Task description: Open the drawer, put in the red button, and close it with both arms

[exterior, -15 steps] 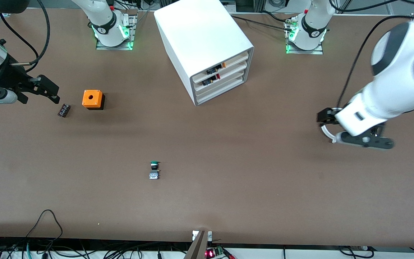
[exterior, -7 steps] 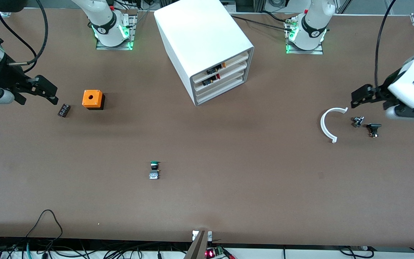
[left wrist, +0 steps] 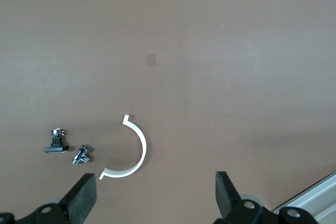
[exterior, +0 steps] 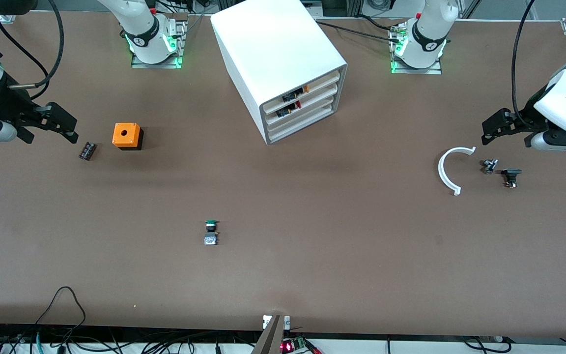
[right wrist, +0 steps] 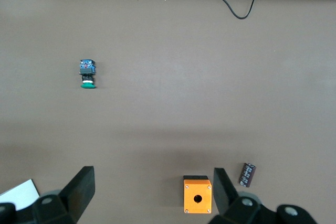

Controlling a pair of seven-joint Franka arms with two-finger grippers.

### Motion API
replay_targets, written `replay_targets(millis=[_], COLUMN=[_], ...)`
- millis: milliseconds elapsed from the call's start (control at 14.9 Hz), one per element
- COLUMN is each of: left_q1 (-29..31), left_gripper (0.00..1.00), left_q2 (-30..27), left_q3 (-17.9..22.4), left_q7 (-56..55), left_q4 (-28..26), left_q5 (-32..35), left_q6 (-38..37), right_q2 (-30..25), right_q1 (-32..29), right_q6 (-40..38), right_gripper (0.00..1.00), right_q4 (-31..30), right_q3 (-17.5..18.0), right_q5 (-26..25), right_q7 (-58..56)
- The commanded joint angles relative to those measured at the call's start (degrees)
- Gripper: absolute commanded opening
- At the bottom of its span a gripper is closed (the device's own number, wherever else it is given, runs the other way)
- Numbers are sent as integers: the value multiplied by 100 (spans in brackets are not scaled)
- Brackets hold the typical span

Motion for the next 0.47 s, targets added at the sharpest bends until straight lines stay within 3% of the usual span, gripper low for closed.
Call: replay_targets(millis=[0,402], left_q1=[-48,-110], left_gripper=[100,100], left_q2=[-138,-103], left_q3=[48,-31], left_q7=[195,195], left_q4=[-112,-85], left_q5=[-51,318], left_q6=[-24,11], right_q2=[73,73], right_q1=[-53,-61], right_q6=[-67,-58], right_gripper=[100,100], right_q4=[149,149], right_q3=[65,65], right_q5=[-41,-33], right_q7=[-53,-62])
